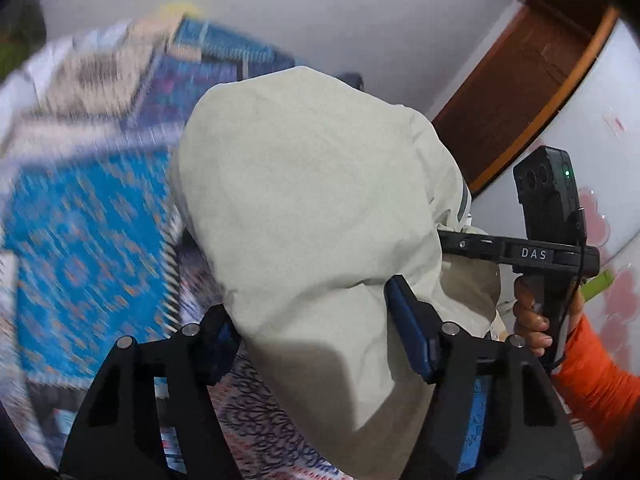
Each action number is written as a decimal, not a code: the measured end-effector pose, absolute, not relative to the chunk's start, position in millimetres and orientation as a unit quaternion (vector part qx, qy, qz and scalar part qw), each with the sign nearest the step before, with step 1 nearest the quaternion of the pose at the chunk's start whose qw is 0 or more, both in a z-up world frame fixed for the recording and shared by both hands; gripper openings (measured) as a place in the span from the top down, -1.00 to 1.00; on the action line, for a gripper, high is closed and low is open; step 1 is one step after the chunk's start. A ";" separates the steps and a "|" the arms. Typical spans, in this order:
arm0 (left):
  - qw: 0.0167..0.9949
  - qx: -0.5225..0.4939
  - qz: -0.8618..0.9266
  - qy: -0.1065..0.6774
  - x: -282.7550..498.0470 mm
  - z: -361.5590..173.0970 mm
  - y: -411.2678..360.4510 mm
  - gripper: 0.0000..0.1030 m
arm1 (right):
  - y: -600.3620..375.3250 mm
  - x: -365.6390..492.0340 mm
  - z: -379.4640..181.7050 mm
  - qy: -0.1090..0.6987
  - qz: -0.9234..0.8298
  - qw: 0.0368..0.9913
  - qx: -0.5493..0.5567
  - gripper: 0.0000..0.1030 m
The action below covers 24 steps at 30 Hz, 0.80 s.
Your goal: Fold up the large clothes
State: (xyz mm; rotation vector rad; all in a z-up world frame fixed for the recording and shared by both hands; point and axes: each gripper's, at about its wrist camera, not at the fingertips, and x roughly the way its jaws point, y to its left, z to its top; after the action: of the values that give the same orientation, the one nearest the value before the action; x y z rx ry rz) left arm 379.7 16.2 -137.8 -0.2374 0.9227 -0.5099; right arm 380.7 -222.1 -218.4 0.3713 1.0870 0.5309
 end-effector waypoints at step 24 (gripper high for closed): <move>0.836 -0.148 -0.105 0.518 346.4 -208.6 237.2 -0.36 | 39.5 382.9 -249.9 0.567 0.316 0.751 0.124 0.46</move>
State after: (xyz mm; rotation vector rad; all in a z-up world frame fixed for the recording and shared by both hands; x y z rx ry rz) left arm 346.4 237.2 -208.6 -0.3131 1.0958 -0.2222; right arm 382.9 39.5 -249.9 0.2702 1.2388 0.6894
